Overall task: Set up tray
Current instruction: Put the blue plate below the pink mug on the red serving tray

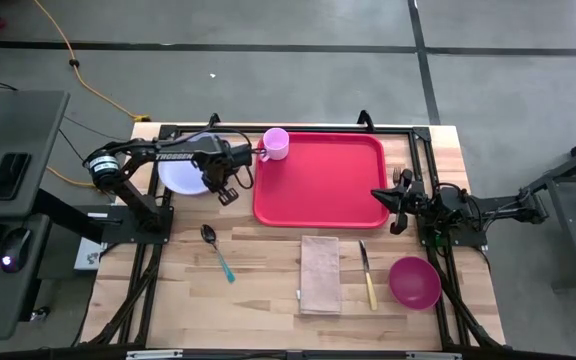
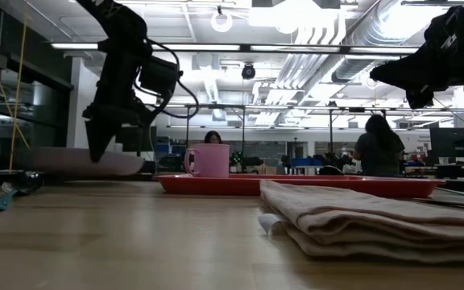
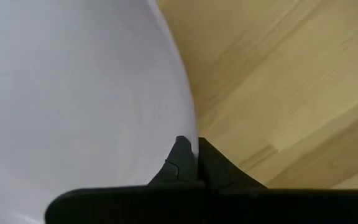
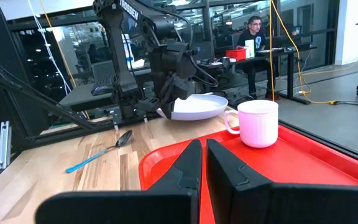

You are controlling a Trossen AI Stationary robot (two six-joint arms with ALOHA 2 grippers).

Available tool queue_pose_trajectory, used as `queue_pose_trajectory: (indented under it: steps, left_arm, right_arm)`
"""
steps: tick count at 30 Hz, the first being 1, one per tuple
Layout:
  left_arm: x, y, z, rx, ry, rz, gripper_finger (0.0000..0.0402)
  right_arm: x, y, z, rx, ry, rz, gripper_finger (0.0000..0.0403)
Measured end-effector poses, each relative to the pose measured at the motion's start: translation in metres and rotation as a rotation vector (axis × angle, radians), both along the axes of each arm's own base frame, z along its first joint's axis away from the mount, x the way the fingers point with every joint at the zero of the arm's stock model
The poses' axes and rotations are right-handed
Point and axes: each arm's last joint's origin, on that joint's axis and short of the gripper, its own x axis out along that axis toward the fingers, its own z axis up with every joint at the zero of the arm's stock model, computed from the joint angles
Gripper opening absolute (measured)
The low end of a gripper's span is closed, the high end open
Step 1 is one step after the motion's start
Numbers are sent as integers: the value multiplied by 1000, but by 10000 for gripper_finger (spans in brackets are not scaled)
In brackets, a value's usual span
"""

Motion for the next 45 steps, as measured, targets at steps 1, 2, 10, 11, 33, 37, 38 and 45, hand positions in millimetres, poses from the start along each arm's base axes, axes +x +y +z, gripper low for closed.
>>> queue_pose_trajectory:
  steps: [1, 2, 10, 11, 33, 37, 38, 45]
  left_arm:
    - [0, 0, 1, -1, 9, 0, 12]
    - [-1, -1, 2, -7, 22, 0, 12]
    - [-3, -2, 19, 18, -23, 31, 12]
    - [-4, -2, 21, 24, -33, 37, 12]
    - [-36, -18, 79, 98, -143, 184, 12]
    - [-32, -16, 95, 121, -190, 179, 12]
    - [-31, -15, 100, 125, -200, 176, 12]
    - [-29, -14, 129, 163, -266, 180, 12]
  right_arm:
    - [0, 0, 0, 0, 0, 0, 0]
    - [0, 0, 0, 0, 0, -1, 0]
    - [0, 0, 0, -6, 2, 0, 0]
    - [0, 0, 0, -6, 2, -1, 0]
    - [0, 0, 0, -7, 2, 0, 0]
    - [0, 0, 0, -7, 2, -1, 0]
    - [0, 0, 0, -7, 2, 0, 0]
    - [0, 0, 0, -7, 2, 0, 0]
